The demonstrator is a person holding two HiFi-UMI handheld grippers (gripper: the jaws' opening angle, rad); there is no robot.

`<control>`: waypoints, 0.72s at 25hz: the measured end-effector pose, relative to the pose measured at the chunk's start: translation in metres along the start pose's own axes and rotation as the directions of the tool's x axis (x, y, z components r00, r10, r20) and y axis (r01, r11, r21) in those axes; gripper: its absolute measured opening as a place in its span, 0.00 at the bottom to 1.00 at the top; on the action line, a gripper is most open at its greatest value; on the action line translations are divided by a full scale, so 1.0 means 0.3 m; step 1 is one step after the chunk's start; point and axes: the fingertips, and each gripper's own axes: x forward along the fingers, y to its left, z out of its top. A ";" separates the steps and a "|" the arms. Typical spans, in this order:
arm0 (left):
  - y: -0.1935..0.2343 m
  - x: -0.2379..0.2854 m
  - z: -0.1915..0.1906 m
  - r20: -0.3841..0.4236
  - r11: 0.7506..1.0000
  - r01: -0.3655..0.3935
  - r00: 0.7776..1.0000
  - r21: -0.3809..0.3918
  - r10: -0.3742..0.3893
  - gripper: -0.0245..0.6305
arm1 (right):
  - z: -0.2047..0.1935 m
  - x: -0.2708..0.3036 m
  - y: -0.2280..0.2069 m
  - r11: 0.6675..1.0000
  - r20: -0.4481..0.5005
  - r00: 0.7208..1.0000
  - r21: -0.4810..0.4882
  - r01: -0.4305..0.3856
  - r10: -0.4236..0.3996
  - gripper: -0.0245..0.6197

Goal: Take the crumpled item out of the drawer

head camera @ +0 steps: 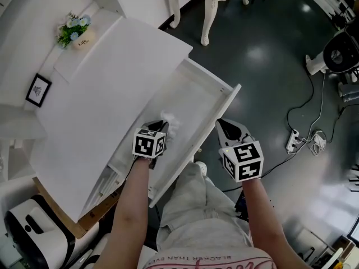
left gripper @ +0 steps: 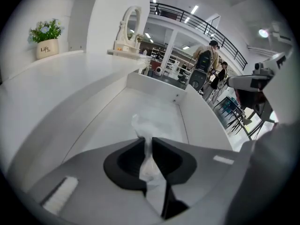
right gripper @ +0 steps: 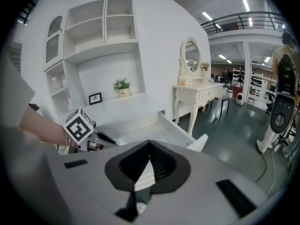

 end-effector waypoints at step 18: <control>-0.016 -0.381 0.190 0.271 0.989 -0.146 0.952 -0.005 0.141 0.13 | 0.243 -0.132 0.087 0.989 0.148 0.986 -0.138 -0.052 0.072 0.05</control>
